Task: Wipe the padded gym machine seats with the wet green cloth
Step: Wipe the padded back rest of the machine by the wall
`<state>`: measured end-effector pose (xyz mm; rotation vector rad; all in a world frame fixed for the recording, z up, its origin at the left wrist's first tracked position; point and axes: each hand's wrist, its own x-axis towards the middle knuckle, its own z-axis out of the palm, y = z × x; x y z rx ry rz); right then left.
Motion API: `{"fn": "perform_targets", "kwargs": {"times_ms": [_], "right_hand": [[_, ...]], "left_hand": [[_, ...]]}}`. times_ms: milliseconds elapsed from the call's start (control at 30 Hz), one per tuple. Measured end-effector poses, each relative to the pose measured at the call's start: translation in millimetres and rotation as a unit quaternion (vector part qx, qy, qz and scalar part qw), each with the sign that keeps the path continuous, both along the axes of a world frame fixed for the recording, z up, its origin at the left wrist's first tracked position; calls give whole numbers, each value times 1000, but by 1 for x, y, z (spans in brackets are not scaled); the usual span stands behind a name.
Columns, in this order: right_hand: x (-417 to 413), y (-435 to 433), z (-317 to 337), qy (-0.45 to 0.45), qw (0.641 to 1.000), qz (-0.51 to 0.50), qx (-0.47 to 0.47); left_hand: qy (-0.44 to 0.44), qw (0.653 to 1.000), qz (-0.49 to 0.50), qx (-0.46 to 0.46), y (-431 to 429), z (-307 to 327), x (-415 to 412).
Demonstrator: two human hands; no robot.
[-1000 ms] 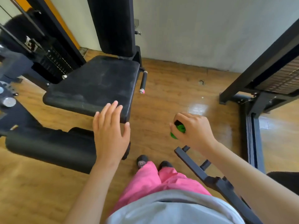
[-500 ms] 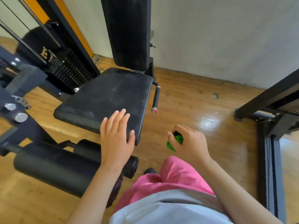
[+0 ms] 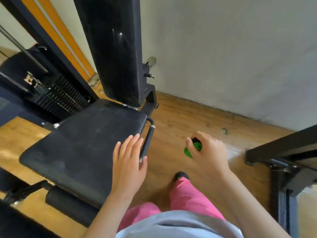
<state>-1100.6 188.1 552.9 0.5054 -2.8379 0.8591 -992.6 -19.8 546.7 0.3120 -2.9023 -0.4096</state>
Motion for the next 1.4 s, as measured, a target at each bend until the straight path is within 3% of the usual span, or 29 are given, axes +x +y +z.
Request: {"fn": "perform_targets", "kwargs": {"times_ms": [200,567,767,1067,1400], "right_hand": [[-88,21,37,11,1000,21,-14],[-159,-52,39,3,994,110,-13],[-222,-105,72,28,991,128,-1],[-269,-176,112,77,980,172,-58],[-389,-218,164,131,950,248,-140]], "left_hand": [[59,998,25,12,16,36,-91],[42,995,83,15,-26,29,-156],[101,989,108,24,-70,43,-208],[163,983,78,-4,-123,84,-281],[243,965,95,36,-131,133,-393]]}}
